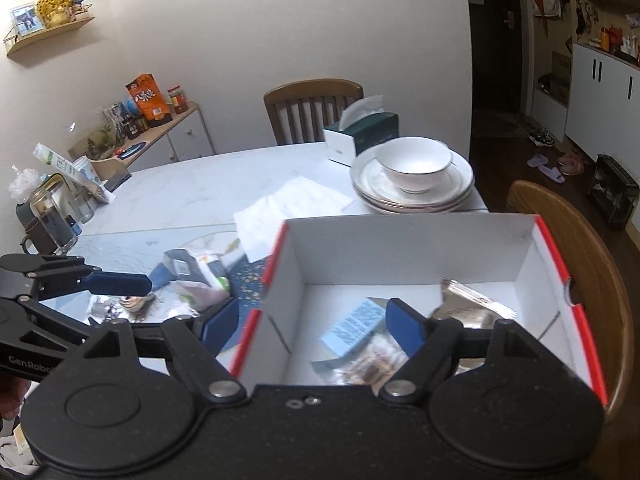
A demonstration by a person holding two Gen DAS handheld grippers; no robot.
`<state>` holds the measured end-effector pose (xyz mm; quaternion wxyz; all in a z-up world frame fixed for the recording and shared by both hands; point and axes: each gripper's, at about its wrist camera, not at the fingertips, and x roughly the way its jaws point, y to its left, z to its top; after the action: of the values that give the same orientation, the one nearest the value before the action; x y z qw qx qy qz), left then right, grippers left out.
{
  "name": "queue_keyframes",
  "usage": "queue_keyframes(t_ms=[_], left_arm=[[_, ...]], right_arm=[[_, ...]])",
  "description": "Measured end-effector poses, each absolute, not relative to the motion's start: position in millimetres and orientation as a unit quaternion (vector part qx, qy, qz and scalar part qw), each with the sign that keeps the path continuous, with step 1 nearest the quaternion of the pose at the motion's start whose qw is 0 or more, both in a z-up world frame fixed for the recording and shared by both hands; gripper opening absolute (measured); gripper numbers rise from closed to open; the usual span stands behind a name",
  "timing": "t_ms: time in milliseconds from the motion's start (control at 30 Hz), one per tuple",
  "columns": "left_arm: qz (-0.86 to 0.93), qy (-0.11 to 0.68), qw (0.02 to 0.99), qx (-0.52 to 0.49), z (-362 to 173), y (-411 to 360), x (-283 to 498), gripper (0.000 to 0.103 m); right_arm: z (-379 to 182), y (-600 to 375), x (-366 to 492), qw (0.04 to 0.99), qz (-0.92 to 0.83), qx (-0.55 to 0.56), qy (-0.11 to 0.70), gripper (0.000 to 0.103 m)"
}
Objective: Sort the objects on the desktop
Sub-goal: 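Withdraw both tools from the shoebox toward the table, then move left tool to silver foil packet while right tool approaches clear bead bag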
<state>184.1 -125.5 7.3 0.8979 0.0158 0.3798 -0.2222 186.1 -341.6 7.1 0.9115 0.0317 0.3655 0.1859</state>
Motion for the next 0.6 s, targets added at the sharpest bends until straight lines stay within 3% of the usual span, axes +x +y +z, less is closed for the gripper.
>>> queue_keyframes(t_ms=[500,600], left_arm=[[-0.197,0.374,0.906,-0.004,-5.8,-43.1,171.4,0.088],[-0.19,0.376,0.907,-0.004,-11.4,-27.8,170.3,0.102]], right_arm=[[7.8,-266.5,159.5,0.914,0.199,0.007,0.354,0.083],[5.6,-250.9,154.1,0.914,0.202,-0.002,0.353,0.083]])
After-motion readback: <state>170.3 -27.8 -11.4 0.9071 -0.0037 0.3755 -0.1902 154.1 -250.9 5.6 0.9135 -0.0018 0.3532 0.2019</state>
